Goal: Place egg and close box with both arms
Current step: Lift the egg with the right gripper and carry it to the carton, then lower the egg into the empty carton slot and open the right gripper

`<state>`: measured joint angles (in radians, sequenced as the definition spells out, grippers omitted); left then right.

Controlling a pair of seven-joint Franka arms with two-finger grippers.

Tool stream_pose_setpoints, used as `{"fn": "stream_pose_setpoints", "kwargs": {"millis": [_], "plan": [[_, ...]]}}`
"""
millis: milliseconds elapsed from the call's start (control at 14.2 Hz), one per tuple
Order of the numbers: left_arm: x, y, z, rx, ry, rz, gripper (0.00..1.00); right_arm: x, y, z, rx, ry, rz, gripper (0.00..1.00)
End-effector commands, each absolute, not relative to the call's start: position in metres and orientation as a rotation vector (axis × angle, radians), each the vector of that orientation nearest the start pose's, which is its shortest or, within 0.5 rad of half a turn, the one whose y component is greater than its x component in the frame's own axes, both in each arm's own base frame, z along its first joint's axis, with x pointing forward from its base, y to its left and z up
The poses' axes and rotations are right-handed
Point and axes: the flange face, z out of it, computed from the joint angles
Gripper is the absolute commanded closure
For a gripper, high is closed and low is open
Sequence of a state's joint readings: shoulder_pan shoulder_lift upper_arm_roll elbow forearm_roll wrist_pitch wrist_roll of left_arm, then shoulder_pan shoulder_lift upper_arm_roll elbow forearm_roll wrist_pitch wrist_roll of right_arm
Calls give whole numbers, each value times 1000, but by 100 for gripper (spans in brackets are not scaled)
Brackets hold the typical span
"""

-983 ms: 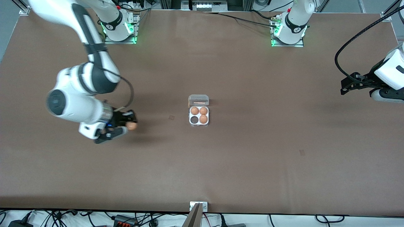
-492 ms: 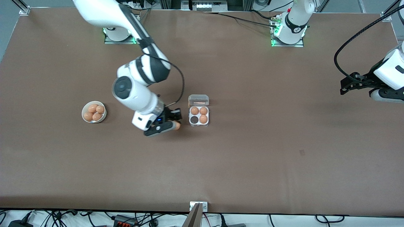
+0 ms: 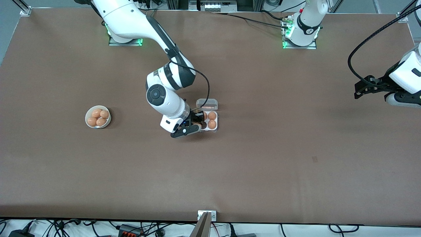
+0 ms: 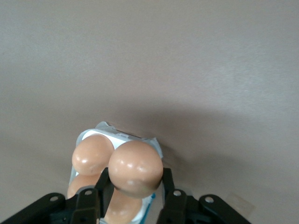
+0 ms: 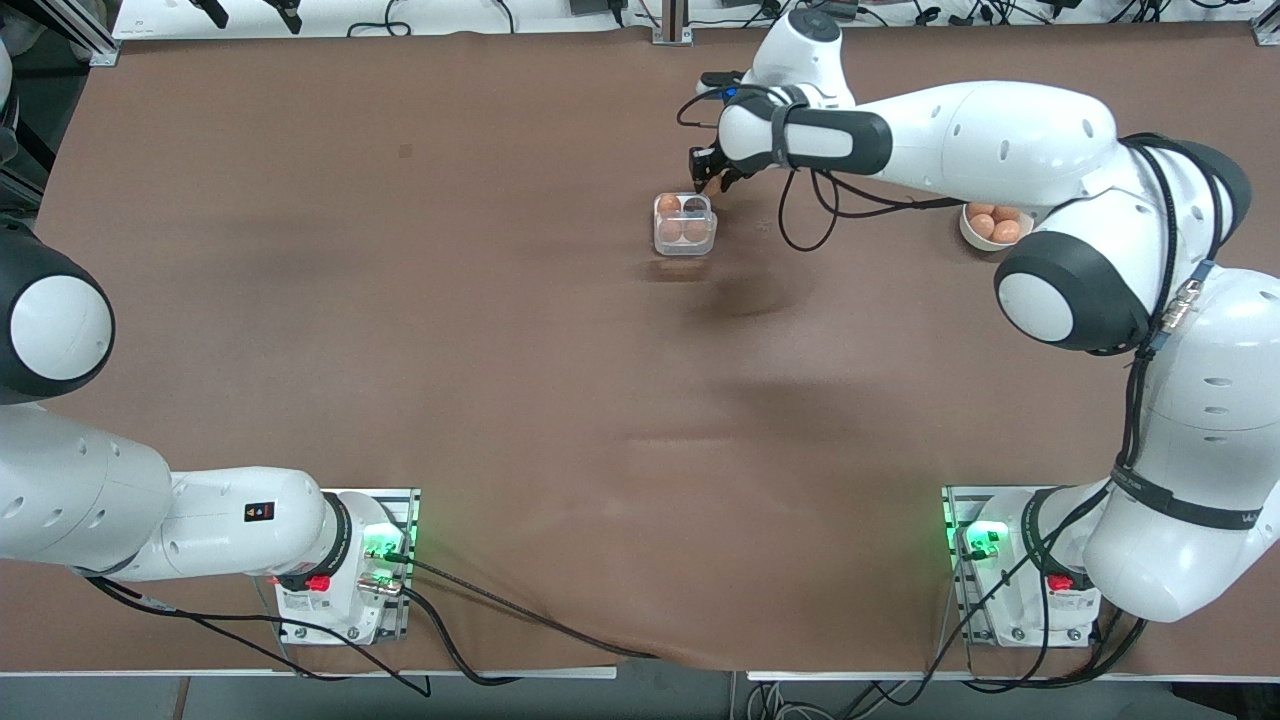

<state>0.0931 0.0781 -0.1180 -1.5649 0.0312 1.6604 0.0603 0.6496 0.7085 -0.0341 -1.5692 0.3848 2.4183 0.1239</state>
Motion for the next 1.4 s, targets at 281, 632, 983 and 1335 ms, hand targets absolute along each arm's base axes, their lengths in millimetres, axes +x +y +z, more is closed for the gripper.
{"fn": "stream_pose_setpoints", "kwargs": {"millis": [281, 632, 983, 1335], "plan": [[590, -7, 595, -3133, 159, -35, 0, 581, 428, 220, -2835, -286, -59, 85], [590, -8, 595, -3134, 150, -32, 0, 580, 429, 218, -2833, -278, -59, 85], [590, -10, 595, -3134, 155, -32, 0, 570, 442, 216, -2834, -267, -42, 85], [590, -11, 596, -3134, 157, -32, 0, 576, 444, 242, -2819, -216, -67, 0]]}}
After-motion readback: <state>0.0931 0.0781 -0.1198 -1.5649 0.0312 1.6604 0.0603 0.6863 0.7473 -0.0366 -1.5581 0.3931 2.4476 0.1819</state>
